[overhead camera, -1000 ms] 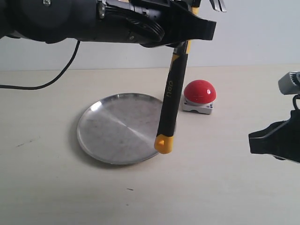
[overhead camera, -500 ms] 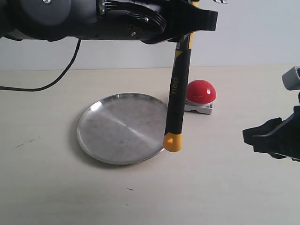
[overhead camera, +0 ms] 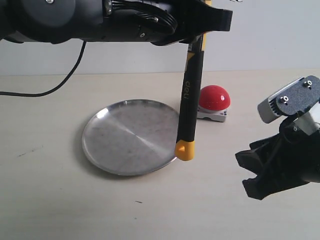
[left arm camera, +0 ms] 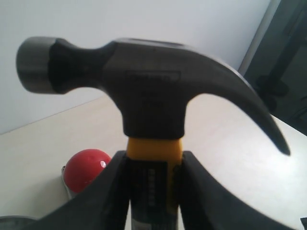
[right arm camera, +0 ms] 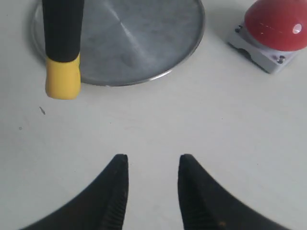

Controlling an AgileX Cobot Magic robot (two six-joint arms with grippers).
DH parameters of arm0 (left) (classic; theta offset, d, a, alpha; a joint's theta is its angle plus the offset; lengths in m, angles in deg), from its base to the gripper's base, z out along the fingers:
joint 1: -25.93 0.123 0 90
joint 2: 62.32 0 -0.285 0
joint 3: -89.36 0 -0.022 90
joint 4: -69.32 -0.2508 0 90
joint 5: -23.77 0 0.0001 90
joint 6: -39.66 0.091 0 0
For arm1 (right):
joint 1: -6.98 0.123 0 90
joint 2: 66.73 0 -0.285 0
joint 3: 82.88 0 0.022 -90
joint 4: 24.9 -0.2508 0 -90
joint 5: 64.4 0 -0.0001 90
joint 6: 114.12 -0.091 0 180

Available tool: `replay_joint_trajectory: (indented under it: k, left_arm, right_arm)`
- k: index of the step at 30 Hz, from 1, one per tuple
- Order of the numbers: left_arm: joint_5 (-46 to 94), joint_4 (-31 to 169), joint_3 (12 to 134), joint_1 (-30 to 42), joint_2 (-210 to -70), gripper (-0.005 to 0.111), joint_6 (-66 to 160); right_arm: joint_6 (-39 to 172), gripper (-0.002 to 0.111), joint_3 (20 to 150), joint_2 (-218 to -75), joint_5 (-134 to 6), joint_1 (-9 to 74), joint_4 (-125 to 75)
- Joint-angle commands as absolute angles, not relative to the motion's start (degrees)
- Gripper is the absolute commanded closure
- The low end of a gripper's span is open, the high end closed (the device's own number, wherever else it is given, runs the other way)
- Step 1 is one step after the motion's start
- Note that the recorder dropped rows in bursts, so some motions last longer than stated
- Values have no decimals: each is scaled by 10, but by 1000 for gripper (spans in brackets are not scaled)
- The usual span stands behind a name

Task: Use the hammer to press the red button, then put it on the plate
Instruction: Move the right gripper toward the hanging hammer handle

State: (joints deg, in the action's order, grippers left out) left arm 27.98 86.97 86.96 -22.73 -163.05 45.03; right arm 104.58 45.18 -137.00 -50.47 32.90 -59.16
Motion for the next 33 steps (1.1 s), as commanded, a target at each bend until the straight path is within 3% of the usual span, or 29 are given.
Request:
replay_joint_trajectory:
  k: [1, 9, 23, 25, 30, 33]
  left_arm:
    - [248, 873, 875, -226, -1618, 107, 454]
    - [243, 867, 875, -226, -1618, 107, 454]
    - [256, 865, 875, -226, -1618, 107, 453]
    - [256, 870, 875, -226, -1618, 107, 449]
    - [259, 882, 875, -228, -1618, 107, 449]
    - [266, 885, 875, -230, -1618, 107, 440]
  right_arm:
    - [866, 74, 449, -1365, -522, 337, -444]
    - [391, 74, 415, -1375, -524, 337, -9]
    - [370, 72, 261, -1302, -967, 337, -60]
    - [357, 67, 259, -1296, -972, 337, -32]
    - [326, 43, 286, -1311, -1008, 337, -3]
    - [326, 38, 310, -1332, -1018, 337, 1]
